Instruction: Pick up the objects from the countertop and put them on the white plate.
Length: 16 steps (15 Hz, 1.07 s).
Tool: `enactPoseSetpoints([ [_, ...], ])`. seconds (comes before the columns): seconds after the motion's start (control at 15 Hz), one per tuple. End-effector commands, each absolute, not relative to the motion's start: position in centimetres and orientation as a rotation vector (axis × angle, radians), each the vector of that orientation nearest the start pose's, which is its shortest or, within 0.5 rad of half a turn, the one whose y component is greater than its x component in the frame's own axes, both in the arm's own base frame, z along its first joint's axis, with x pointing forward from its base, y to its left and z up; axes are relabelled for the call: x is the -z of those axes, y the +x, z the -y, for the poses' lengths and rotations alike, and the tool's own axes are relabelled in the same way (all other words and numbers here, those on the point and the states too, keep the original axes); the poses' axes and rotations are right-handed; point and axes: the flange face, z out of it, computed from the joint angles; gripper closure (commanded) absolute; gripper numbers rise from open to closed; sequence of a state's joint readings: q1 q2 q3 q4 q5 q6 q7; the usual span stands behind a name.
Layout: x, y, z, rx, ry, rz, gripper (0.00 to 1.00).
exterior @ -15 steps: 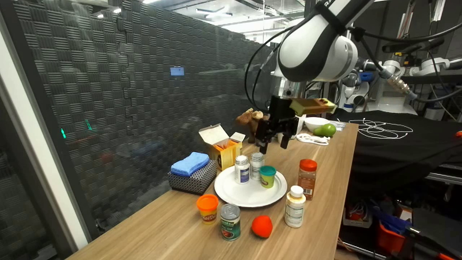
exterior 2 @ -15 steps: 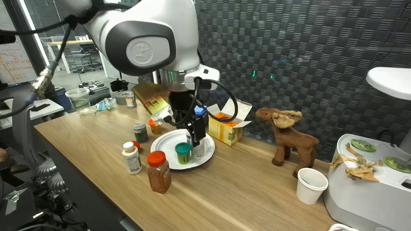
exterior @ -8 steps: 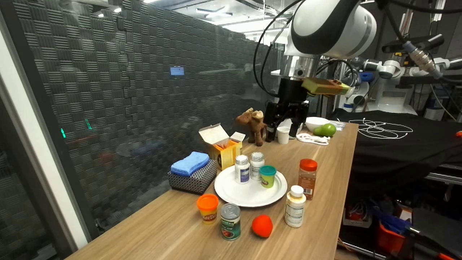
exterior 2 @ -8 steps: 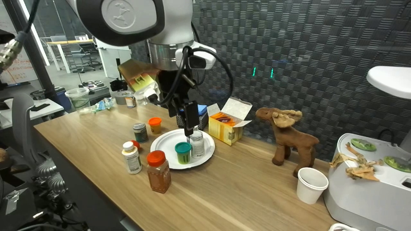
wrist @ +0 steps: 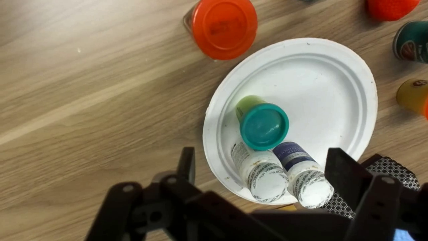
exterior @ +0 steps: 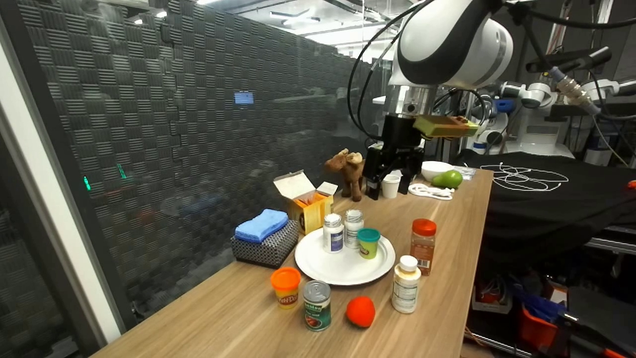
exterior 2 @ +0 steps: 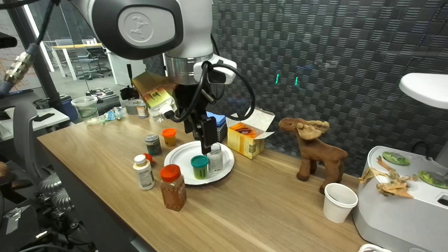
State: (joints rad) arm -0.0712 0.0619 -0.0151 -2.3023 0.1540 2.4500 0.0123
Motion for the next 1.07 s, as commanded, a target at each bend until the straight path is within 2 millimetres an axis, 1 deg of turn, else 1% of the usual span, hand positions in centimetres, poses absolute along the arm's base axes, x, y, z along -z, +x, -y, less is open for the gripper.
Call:
enactPoseSetpoints([
  [0.0,-33.3,51.2,4.0,0.214,-3.098,-0.398,0.0],
  [0.07,-33.0,50.7,4.0,0.231,-3.129,-0.441,0.0],
  [0.2,-32.4,49.6,3.6,0.207,-3.187,-0.456,0.0],
  [0.4,-31.2,47.9,2.3,0.128,-3.231,-0.387,0.0],
  [0.6,-30.8,46.7,1.5,0.083,-3.242,-0.316,0.0],
  [0.73,-30.5,46.2,1.5,0.074,-3.237,-0.304,0.0],
  [0.93,-29.6,45.8,2.0,0.041,-3.224,-0.296,0.0],
  [1.0,-29.3,45.7,2.1,0.028,-3.221,-0.293,0.1],
])
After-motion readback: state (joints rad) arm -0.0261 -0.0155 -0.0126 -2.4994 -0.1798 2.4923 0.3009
